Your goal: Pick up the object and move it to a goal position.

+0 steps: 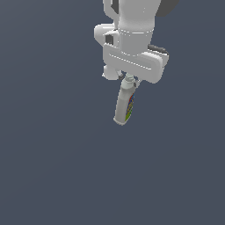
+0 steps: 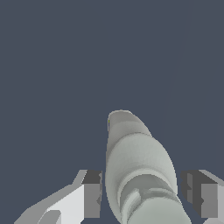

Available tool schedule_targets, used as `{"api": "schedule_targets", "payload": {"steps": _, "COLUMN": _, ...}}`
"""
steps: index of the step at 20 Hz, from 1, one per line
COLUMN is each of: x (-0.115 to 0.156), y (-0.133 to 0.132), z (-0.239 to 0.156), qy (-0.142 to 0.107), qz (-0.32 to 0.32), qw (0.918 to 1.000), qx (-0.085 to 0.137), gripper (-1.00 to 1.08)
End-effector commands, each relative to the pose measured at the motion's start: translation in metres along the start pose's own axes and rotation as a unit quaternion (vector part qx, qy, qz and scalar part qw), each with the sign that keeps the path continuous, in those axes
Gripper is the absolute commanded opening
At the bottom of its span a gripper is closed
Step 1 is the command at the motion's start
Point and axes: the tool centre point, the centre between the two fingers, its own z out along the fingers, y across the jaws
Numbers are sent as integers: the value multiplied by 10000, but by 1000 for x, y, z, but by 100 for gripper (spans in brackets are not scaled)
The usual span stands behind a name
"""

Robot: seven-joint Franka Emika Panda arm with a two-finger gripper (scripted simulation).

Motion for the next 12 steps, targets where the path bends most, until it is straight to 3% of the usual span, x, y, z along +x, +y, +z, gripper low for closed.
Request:
{"api": "schedule_targets", "payload": {"steps": 1, "x": -17, "y": 6, "z": -26, "qy": 47, "qz": 0, "qw": 10000, "qx": 42, "gripper": -100}}
{"api": "schedule_targets", "payload": {"steps": 12, "x": -70, "y": 27, "z": -88, "qy": 47, "qz": 0, "qw": 10000, "qx": 42, "gripper": -100}}
